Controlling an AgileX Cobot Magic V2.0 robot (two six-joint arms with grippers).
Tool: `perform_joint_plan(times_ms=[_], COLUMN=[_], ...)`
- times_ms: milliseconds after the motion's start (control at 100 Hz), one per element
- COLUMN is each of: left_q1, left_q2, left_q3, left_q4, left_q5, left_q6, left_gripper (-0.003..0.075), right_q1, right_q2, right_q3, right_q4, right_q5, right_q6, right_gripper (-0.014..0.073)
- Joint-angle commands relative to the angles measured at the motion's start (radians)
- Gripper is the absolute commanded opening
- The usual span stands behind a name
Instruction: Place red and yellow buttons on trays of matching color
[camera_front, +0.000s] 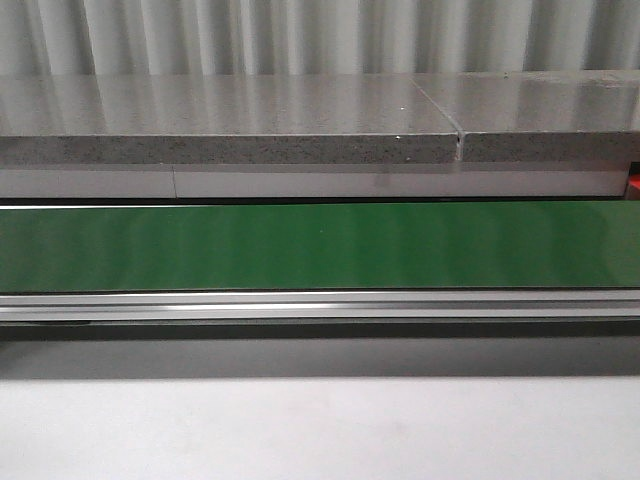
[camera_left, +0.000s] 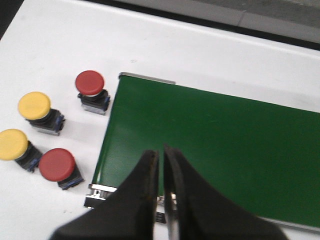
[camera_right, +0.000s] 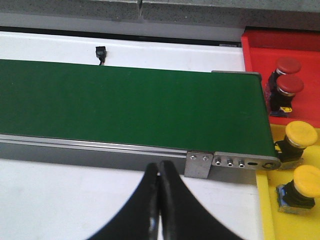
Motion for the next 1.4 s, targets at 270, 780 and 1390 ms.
perform_joint_plan(times_ms=[270, 780, 1390], left_q1=[0.190, 0.347, 0.350], left_q2=[0.224, 0.631, 0.960], left_q3=[-0.152, -0.498, -0.749], left_q4=[-0.007, -0.006, -0.016], left_q5=[0.088, 0.336, 0.429], left_q6=[-0.002, 0.054, 0.079], left_gripper=[0.0530, 0.0510, 0.0510], right_q1=[0.001, 0.001, 0.001], right_q2=[0.005, 0.005, 0.005], right_q3=[-0.026, -0.026, -0.026], right_q4=[-0.004, -0.004, -0.004], right_q5=[-0.063, -0.063, -0.063], right_q6=[-0.012, -0.012, -0.012], right_gripper=[-0.0088, -0.0088, -0.0088])
